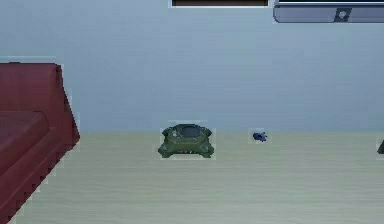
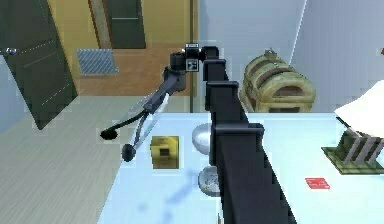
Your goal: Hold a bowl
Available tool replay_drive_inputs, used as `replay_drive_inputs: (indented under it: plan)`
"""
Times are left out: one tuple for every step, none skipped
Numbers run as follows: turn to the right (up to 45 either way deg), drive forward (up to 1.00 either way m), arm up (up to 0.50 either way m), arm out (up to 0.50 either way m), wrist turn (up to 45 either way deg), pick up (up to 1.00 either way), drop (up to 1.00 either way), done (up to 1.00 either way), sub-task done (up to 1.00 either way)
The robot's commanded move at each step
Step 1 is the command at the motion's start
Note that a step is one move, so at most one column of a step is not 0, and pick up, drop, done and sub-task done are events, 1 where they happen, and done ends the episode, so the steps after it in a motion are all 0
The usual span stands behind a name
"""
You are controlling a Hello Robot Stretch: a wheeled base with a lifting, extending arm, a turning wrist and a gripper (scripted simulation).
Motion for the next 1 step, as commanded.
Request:
replay_drive_inputs:
  plan:
    - [0.0, 0.00, 0.00, 0.00, 45.0, 0.00, 0.00, 0.00, 0.00]
